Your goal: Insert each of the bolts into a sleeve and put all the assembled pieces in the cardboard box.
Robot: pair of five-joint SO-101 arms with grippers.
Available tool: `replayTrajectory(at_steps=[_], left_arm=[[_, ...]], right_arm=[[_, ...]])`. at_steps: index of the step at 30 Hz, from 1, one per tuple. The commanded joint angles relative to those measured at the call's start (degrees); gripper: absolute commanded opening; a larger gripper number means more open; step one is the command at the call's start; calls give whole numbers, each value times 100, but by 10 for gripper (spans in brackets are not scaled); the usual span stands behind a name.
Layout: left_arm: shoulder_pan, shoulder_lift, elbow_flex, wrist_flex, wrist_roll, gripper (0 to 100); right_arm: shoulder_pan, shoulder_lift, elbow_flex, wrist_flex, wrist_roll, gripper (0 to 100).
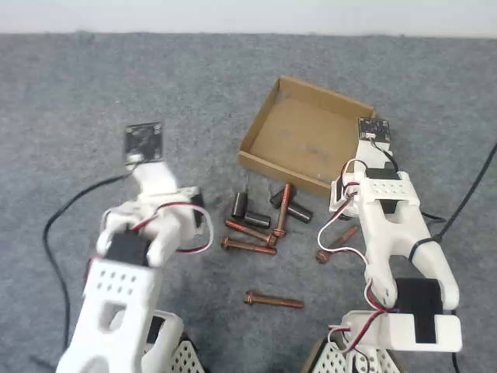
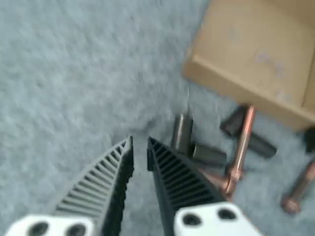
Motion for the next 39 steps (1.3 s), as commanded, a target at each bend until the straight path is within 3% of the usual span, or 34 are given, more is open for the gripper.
replayTrajectory(at_steps=[1,10,23,29,34,39], left_arm=[[492,1292,-488,-176,448,52],[1776,3095,-514,-475,967,51],[1837,3147,-558,-308,1002,53],[1793,1916,-760,457,949,51],[1811,809,251,35,967,51],[1829,932,435,-70,967,27]], right_arm=[[48,-57,-193,-92,79,9],[48,-57,-202,-92,79,9],[48,-57,-202,-92,79,9],[48,-57,-202,-92,79,9],[40,-57,-202,-92,79,9],[40,-57,-202,-92,79,9]])
